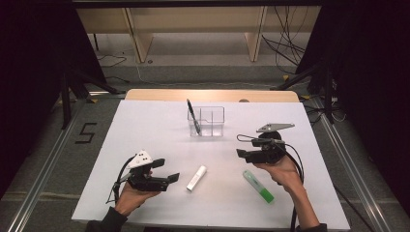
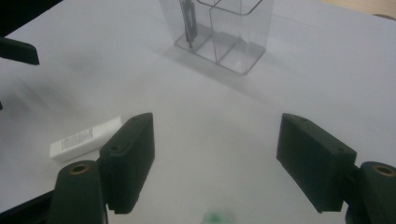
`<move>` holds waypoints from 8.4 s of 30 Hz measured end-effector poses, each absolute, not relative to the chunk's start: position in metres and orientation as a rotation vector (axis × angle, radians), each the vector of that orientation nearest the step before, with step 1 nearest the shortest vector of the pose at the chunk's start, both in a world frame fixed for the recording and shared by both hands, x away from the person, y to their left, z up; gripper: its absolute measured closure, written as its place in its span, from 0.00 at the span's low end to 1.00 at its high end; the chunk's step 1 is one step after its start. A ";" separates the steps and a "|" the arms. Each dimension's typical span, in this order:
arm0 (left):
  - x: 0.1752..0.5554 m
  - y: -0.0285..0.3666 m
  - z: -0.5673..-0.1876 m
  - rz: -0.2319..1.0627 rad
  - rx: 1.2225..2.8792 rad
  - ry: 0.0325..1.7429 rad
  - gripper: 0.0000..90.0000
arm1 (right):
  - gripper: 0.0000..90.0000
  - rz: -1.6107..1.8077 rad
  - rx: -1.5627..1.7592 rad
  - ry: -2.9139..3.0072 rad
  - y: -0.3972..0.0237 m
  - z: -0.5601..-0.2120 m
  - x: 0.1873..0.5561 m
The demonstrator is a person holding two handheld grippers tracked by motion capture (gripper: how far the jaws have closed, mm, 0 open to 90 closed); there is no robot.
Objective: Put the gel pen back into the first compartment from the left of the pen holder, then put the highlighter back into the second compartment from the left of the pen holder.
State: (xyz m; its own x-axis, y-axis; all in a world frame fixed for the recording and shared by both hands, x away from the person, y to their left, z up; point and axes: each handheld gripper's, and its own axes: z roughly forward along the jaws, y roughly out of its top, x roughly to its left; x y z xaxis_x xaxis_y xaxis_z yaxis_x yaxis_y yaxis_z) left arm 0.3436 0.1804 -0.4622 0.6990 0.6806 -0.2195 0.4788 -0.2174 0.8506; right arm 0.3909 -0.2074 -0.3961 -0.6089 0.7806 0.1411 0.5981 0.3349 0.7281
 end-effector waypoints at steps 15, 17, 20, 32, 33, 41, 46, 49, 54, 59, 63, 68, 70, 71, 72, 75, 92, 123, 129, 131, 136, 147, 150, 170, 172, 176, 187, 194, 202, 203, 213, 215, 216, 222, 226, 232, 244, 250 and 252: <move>0.343 0.181 -0.461 0.246 1.861 0.898 0.18 | 0.29 1.073 1.295 2.405 -0.231 -0.416 0.365; 0.344 0.181 -0.461 0.244 1.853 0.904 0.18 | 0.28 1.044 1.298 2.420 -0.233 -0.418 0.361; 0.344 0.181 -0.462 0.242 1.858 0.906 0.18 | 0.28 1.015 1.297 2.442 -0.236 -0.419 0.355; 0.346 0.177 -0.462 0.231 1.867 0.898 0.18 | 0.24 0.856 1.283 2.541 -0.230 -0.432 0.348; 0.346 0.177 -0.462 0.231 1.868 0.896 0.18 | 0.24 0.845 1.282 2.544 -0.230 -0.432 0.347; 0.344 0.177 -0.461 0.229 1.873 0.889 0.18 | 0.24 0.784 1.292 2.580 -0.231 -0.437 0.340; 0.344 0.177 -0.461 0.227 1.870 0.889 0.18 | 0.24 0.743 1.287 2.611 -0.228 -0.444 0.337; 0.343 0.176 -0.461 0.228 1.879 0.881 0.18 | 0.24 0.737 1.285 2.619 -0.228 -0.446 0.335; 0.344 0.175 -0.460 0.233 1.870 0.879 0.18 | 0.24 0.719 1.290 2.632 -0.230 -0.449 0.332; 0.344 0.174 -0.461 0.224 1.882 0.873 0.18 | 0.30 0.671 1.300 2.643 -0.231 -0.453 0.330; 0.344 0.172 -0.461 0.228 1.888 0.870 0.18 | 0.34 0.602 1.308 2.637 -0.231 -0.455 0.328; 0.344 0.170 -0.461 0.233 1.894 0.868 0.18 | 0.41 0.602 1.291 2.628 -0.233 -0.453 0.326; 0.343 0.171 -0.461 0.237 1.901 0.867 0.18 | 0.43 0.582 1.293 2.632 -0.232 -0.455 0.326; 0.342 0.171 -0.461 0.241 1.899 0.864 0.18 | 0.45 0.571 1.297 2.635 -0.232 -0.455 0.326; 0.342 0.172 -0.460 0.241 1.896 0.863 0.18 | 0.46 0.565 1.296 2.640 -0.232 -0.455 0.326; 0.342 0.174 -0.460 0.242 1.891 0.866 0.18 | 0.50 0.560 1.293 2.646 -0.230 -0.457 0.326; 0.340 0.171 -0.460 0.244 1.905 0.851 0.18 | 0.73 0.477 1.266 2.640 -0.228 -0.460 0.322; 0.339 0.170 -0.461 0.241 1.919 0.850 0.18 | 0.75 0.679 1.057 2.511 -0.211 -0.436 0.311; 0.340 0.170 -0.458 0.214 1.905 0.856 0.18 | 0.75 0.740 0.906 2.444 -0.196 -0.426 0.302; 0.342 0.170 -0.457 0.207 1.899 0.859 0.18 | 0.75 0.743 0.843 2.421 -0.189 -0.424 0.299; 0.344 0.169 -0.450 0.202 1.903 0.844 0.18 | 0.75 0.717 0.692 2.355 -0.176 -0.424 0.291; 0.353 0.162 -0.428 0.205 1.948 0.797 0.18 | 0.75 0.604 0.316 2.180 -0.153 -0.432 0.277; 0.356 0.160 -0.422 0.209 1.969 0.774 0.18 | 0.75 0.561 0.243 2.132 -0.148 -0.436 0.274; 0.373 0.126 -0.396 0.156 2.191 0.582 0.19 | 0.75 0.378 -0.117 1.905 -0.133 -0.465 0.260; 0.375 0.122 -0.393 0.145 2.225 0.560 0.19 | 0.75 0.367 -0.140 1.894 -0.132 -0.469 0.259; 0.378 0.110 -0.391 0.124 2.299 0.521 0.21 | 0.75 0.320 -0.222 1.862 -0.130 -0.476 0.259; 0.382 0.074 -0.394 0.050 2.460 0.373 0.27 | 0.75 0.282 -0.296 1.834 -0.127 -0.485 0.256; 0.383 0.058 -0.394 0.010 2.515 0.303 0.30 | 0.75 0.272 -0.328 1.833 -0.125 -0.486 0.255; 0.383 0.044 -0.395 -0.046 2.640 0.202 0.37 | 0.75 0.272 -0.342 1.840 -0.122 -0.487 0.253; 0.383 0.042 -0.395 -0.045 2.653 0.190 0.38 | 0.75 0.272 -0.348 1.839 -0.122 -0.486 0.253; 0.382 0.031 -0.401 -0.097 2.696 0.133 0.46 | 0.75 0.270 -0.380 1.836 -0.119 -0.489 0.252; 0.382 0.029 -0.401 -0.103 2.704 0.118 0.48 | 0.75 0.270 -0.392 1.830 -0.119 -0.489 0.252; 0.381 0.028 -0.402 -0.110 2.707 0.117 0.49 | 0.75 0.271 -0.394 1.831 -0.119 -0.489 0.251; 0.382 0.025 -0.403 -0.138 2.726 0.090 0.56 | 0.75 0.277 -0.413 1.821 -0.118 -0.490 0.251; 0.381 0.022 -0.404 -0.145 2.745 0.073 0.60 | 0.75 0.276 -0.418 1.820 -0.118 -0.491 0.250; 0.381 0.018 -0.406 -0.153 2.760 0.050 0.65 | 0.75 0.271 -0.437 1.811 -0.118 -0.491 0.250; 0.381 0.013 -0.408 -0.155 2.795 0.024 0.72 | 0.75 0.274 -0.457 1.806 -0.117 -0.493 0.249; 0.382 0.011 -0.411 -0.183 2.803 0.010 0.75 | 0.75 0.270 -0.457 1.812 -0.117 -0.494 0.248; 0.382 0.010 -0.413 -0.187 2.806 0.014 0.77 | 0.75 0.273 -0.456 1.814 -0.117 -0.494 0.248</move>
